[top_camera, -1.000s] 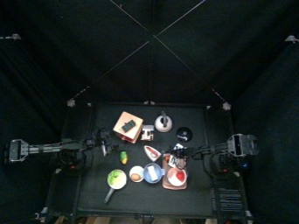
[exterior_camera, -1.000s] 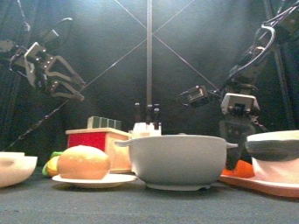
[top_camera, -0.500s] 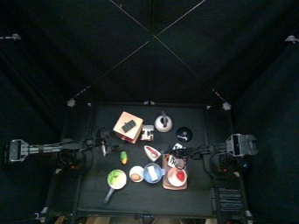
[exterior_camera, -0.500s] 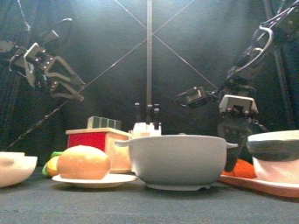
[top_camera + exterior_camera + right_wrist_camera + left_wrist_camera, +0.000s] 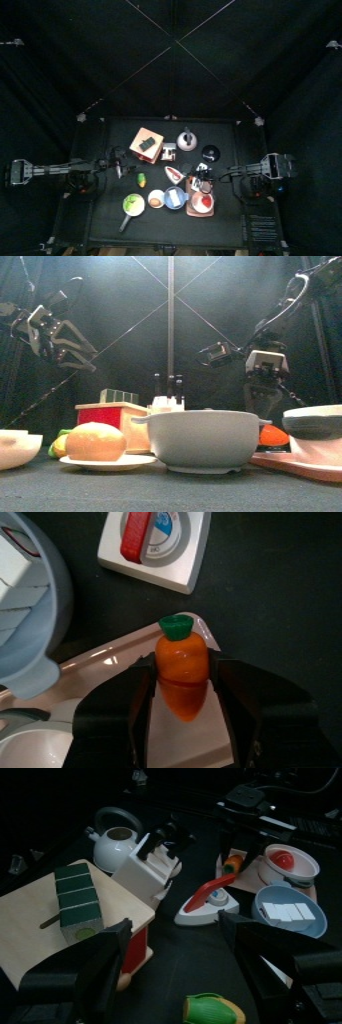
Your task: Grab carrot
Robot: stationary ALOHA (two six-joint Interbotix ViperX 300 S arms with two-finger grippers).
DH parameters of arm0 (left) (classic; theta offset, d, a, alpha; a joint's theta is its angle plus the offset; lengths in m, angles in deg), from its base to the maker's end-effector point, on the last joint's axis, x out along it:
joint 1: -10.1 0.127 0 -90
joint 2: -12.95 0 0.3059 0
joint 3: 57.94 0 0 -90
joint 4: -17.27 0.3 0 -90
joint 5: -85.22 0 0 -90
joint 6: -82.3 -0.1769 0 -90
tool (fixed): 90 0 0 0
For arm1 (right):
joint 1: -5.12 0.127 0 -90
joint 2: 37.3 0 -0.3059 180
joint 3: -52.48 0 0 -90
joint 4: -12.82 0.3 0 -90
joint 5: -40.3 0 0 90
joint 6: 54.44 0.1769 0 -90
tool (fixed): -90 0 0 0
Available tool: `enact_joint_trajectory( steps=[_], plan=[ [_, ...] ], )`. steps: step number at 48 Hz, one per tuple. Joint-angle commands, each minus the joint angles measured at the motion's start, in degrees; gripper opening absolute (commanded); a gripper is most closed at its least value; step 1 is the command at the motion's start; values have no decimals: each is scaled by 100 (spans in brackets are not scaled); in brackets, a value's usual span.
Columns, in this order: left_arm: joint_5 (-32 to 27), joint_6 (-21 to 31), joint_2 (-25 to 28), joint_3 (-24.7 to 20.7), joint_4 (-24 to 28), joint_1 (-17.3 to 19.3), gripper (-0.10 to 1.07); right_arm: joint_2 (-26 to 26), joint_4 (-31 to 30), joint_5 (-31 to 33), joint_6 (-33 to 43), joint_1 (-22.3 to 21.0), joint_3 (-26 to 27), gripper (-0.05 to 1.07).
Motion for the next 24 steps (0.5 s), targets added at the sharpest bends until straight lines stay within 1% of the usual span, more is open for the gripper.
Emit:
enact_joint_trajectory(
  steps=[1,15,24],
  plan=[
    [35,0,9,-79,0,18,101,-185,-18,18,-9,-9,158,68],
    [35,0,9,-79,0,18,101,-185,-9,18,0,-9,167,68],
    [35,0,9,-88,9,18,101,-334,70,-70,26,-9,211,67]
  ],
)
